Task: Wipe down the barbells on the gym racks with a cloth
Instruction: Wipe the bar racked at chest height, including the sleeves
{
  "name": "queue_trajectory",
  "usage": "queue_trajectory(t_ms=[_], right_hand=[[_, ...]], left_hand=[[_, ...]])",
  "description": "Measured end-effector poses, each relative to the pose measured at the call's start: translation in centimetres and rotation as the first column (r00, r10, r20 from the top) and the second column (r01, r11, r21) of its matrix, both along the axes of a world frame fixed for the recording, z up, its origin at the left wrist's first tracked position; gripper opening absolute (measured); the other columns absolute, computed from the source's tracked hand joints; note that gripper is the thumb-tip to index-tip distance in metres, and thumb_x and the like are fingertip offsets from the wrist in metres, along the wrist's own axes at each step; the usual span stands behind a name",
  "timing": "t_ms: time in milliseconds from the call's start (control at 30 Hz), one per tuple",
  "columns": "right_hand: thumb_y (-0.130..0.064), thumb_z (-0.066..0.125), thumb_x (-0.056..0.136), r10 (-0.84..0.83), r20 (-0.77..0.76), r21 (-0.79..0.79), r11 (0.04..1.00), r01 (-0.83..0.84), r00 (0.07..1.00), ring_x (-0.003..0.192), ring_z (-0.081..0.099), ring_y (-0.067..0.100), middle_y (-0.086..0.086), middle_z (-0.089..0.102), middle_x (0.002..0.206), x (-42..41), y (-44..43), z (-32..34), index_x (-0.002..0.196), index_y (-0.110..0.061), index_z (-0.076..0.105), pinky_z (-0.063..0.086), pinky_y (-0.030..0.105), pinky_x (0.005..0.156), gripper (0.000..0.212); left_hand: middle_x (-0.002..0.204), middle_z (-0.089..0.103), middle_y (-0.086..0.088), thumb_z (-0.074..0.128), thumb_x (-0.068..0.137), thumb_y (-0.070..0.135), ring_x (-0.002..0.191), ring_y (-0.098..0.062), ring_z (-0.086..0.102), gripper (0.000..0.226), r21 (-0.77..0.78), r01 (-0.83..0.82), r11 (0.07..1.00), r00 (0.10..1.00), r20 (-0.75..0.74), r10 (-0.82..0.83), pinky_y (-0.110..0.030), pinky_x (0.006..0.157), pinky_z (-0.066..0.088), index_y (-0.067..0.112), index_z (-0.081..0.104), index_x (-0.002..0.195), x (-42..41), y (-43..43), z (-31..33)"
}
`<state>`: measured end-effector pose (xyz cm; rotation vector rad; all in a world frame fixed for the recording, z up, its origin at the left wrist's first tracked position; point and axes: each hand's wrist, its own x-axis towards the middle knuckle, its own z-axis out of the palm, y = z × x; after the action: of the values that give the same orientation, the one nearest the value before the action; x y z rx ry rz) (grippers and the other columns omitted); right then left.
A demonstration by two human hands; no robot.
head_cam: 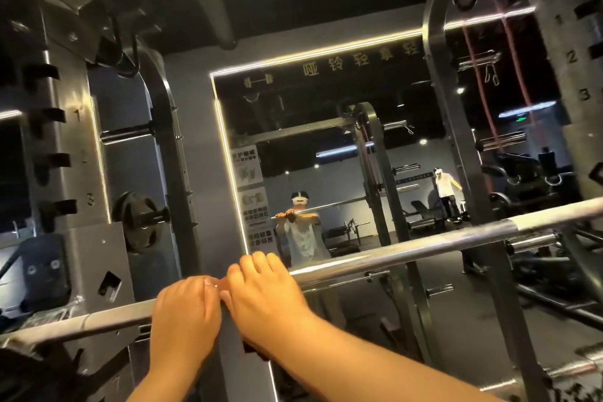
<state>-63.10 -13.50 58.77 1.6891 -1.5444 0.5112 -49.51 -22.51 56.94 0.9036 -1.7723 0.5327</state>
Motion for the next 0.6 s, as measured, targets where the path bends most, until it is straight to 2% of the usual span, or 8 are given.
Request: queue_trajectory(t_ms=[100, 133, 200, 300, 400, 467, 533, 600], right_hand=[[-0.034, 0.055, 0.098, -0.024, -0.021, -0.067, 0.998, 0.022, 0.999, 0.124, 0.051, 0.04, 0.019, 0.056, 0.131, -0.8, -0.7, -3.0, 0.149, -0.002, 0.034, 0.041, 0.054, 0.114, 0.064], [-0.035, 0.061, 0.094, 0.004, -0.048, -0.1, 0.995, -0.009, 0.999, 0.124, 0.052, 0.04, 0.018, 0.056, 0.131, -1.4, -0.9, -3.3, 0.15, -0.002, 0.034, 0.042, 0.054, 0.113, 0.071], [-0.043, 0.062, 0.095, 0.066, -0.072, -0.107, 0.992, -0.074, 0.995, 0.116, 0.058, 0.037, 0.016, 0.061, 0.125, -2.4, -1.0, -2.4, 0.147, -0.005, 0.045, 0.048, 0.051, 0.105, 0.066], [-0.055, 0.039, 0.103, 0.072, -0.024, 0.075, 0.995, -0.07, 0.997, 0.115, 0.058, 0.035, 0.013, 0.061, 0.124, -2.3, 0.3, 1.2, 0.138, -0.013, 0.054, 0.047, 0.049, 0.096, 0.057], [-0.048, 0.042, 0.108, 0.057, -0.099, 0.237, 0.971, -0.032, 0.993, 0.114, 0.058, 0.033, 0.008, 0.058, 0.122, -1.8, 0.8, 3.6, 0.137, -0.029, 0.05, 0.051, 0.048, 0.088, 0.036], [-0.043, 0.041, 0.109, 0.058, -0.018, 0.163, 0.985, -0.054, 0.998, 0.11, 0.06, 0.032, 0.007, 0.059, 0.118, -1.0, 0.7, 2.8, 0.132, -0.023, 0.053, 0.05, 0.046, 0.086, 0.033], [-0.041, 0.04, 0.109, 0.064, 0.072, -0.005, 0.998, -0.064, 0.995, 0.11, 0.059, 0.032, 0.009, 0.061, 0.118, -0.4, 0.4, 0.5, 0.128, -0.016, 0.056, 0.048, 0.047, 0.09, 0.035], [-0.038, 0.048, 0.106, 0.068, 0.013, -0.092, 0.993, -0.067, 0.998, 0.113, 0.058, 0.034, 0.011, 0.061, 0.123, -0.8, 0.0, -1.7, 0.135, -0.013, 0.053, 0.047, 0.05, 0.097, 0.039]], left_hand=[[0.079, 0.069, 0.004, 0.059, 0.097, 0.015, 0.075, -0.016, 0.064, 0.02, 0.015, 0.029, 0.999, 0.999, 0.023, -0.029, -0.041, 0.081, 0.053, 0.022, 0.072, 0.084, -0.1, 0.1, 0.1], [0.079, 0.068, 0.005, 0.055, 0.099, 0.016, 0.075, -0.016, 0.064, 0.022, 0.029, 0.054, 0.998, 0.999, 0.001, -0.054, -0.041, 0.082, 0.052, 0.022, 0.071, 0.084, -0.2, 0.3, 0.2], [0.08, 0.069, 0.003, 0.049, 0.102, 0.021, 0.076, -0.017, 0.064, 0.027, 0.04, 0.061, 0.997, 0.998, -0.022, -0.06, -0.041, 0.083, 0.051, 0.021, 0.071, 0.086, -0.2, 0.7, 0.4], [0.077, 0.069, 0.002, 0.031, 0.098, 0.033, 0.072, -0.019, 0.063, 0.046, 0.022, 0.042, 0.999, 0.999, -0.012, -0.042, -0.038, 0.077, 0.048, 0.019, 0.073, 0.084, 0.0, 1.2, 0.5], [0.08, 0.069, 0.001, 0.035, 0.099, 0.031, 0.075, -0.017, 0.061, 0.042, 0.06, 0.035, 0.998, 0.999, -0.015, -0.034, -0.037, 0.08, 0.046, 0.018, 0.072, 0.086, 0.2, 1.4, 0.6], [0.082, 0.07, 0.0, 0.045, 0.102, 0.024, 0.076, -0.016, 0.06, 0.032, 0.06, 0.026, 0.998, 1.0, -0.01, -0.026, -0.037, 0.083, 0.047, 0.017, 0.072, 0.088, 0.3, 1.2, 0.3], [0.083, 0.07, 0.0, 0.05, 0.102, 0.021, 0.074, -0.012, 0.055, 0.027, 0.055, 0.034, 0.998, 0.999, -0.012, -0.034, -0.036, 0.083, 0.047, 0.017, 0.072, 0.088, 0.5, 1.0, 0.1], [0.084, 0.069, 0.0, 0.051, 0.103, 0.022, 0.074, -0.008, 0.048, 0.025, 0.052, 0.027, 0.998, 0.999, -0.019, -0.026, -0.037, 0.086, 0.048, 0.017, 0.071, 0.089, 0.6, 0.9, -0.1]])
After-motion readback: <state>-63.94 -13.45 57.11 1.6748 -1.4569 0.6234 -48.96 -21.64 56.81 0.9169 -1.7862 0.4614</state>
